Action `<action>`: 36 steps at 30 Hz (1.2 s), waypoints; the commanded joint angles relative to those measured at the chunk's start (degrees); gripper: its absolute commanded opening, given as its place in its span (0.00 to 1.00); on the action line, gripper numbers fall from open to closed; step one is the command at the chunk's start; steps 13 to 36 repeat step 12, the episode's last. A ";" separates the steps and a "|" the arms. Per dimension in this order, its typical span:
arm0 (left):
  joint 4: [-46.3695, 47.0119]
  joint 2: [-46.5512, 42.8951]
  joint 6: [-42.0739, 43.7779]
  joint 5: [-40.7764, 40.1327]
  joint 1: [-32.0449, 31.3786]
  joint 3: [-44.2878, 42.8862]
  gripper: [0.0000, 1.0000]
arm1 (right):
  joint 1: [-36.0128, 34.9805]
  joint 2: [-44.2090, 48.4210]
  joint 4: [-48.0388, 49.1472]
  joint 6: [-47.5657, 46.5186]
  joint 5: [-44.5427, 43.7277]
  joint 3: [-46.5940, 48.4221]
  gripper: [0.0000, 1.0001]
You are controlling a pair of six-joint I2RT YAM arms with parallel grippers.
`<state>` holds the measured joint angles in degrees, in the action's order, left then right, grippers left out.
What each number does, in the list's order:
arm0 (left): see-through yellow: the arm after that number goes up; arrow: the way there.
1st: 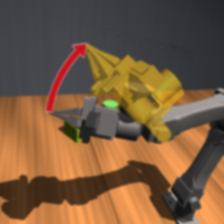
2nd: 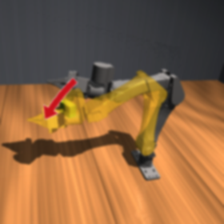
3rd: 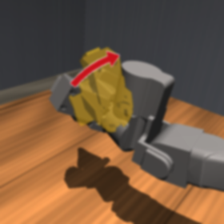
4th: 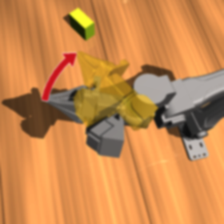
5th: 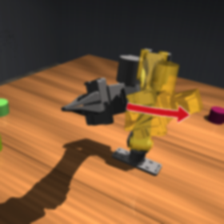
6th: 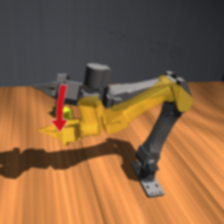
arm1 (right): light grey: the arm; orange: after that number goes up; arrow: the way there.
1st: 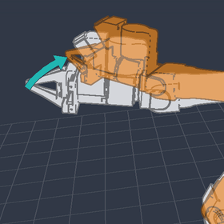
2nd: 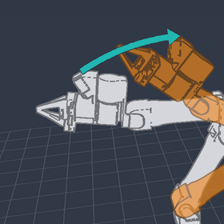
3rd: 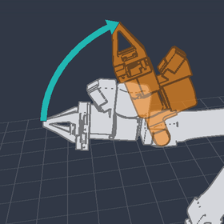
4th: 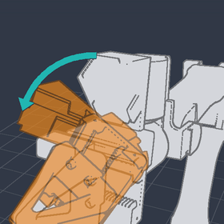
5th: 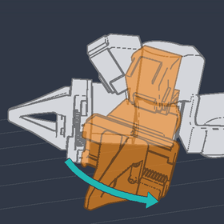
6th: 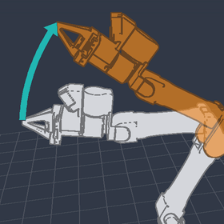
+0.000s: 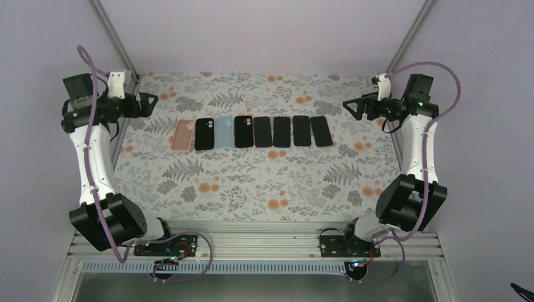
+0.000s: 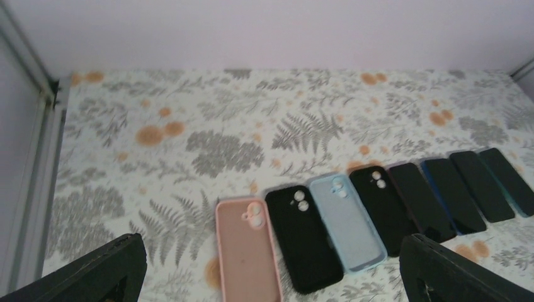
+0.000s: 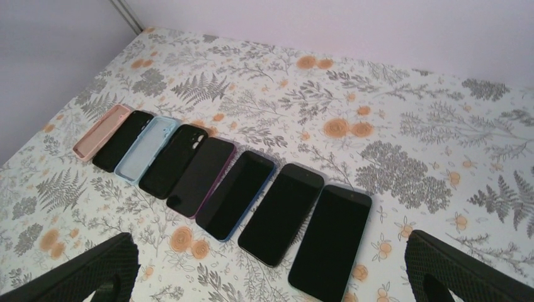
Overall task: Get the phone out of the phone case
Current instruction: Reset both arms
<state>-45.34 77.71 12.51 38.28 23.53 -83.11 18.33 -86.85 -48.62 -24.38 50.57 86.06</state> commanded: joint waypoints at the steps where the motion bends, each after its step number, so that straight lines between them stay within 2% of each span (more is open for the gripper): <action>1: 6.17 -3.29 1.79 1.17 3.01 7.59 1.00 | 1.61 1.05 5.80 0.80 -0.12 -5.14 0.99; 6: 9.54 -6.08 2.89 -0.61 3.74 13.37 1.00 | 2.74 2.24 10.27 1.98 0.03 -11.84 0.99; 11: 11.28 -7.14 2.97 -0.56 3.94 15.78 1.00 | 2.85 2.18 11.03 2.83 1.24 -13.00 0.99; 36: 11.65 -7.44 2.79 -0.53 3.98 15.98 1.00 | 2.85 2.17 11.15 3.03 1.43 -13.05 0.99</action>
